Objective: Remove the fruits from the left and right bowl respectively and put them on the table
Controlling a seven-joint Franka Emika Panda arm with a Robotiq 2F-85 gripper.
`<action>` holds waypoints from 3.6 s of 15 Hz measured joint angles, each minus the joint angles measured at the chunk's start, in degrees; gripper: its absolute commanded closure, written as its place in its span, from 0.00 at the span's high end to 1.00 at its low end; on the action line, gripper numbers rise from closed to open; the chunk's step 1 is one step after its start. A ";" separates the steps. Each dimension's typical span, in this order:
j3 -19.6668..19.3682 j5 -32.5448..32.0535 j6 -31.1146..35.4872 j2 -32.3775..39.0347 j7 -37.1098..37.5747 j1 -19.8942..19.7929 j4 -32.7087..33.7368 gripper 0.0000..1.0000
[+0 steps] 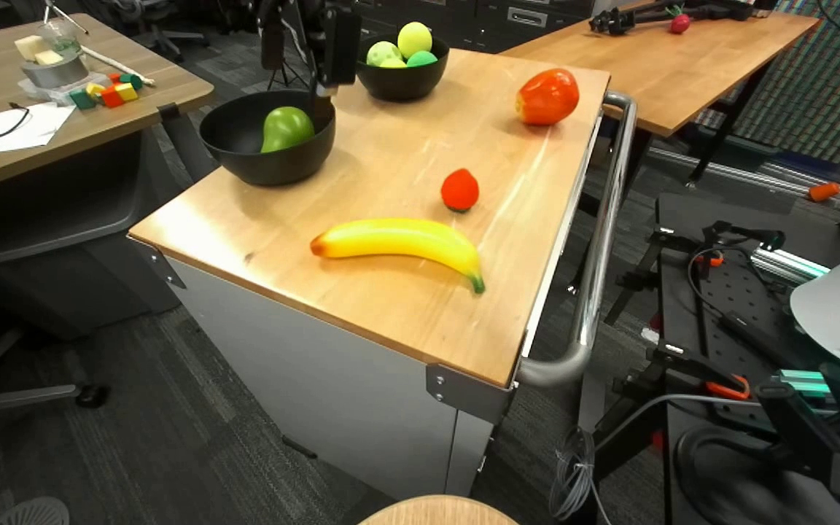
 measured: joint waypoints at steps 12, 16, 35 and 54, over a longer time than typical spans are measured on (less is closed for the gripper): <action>-3.92 -2.40 -4.79 5.73 -7.18 -0.23 9.12 1.00; -3.90 -2.39 -4.80 9.41 -7.55 -0.23 11.68 1.00; -2.95 -2.27 -14.42 18.87 -8.10 -0.15 19.15 0.47; -4.93 -16.44 -12.08 -6.85 23.96 8.62 0.27 0.47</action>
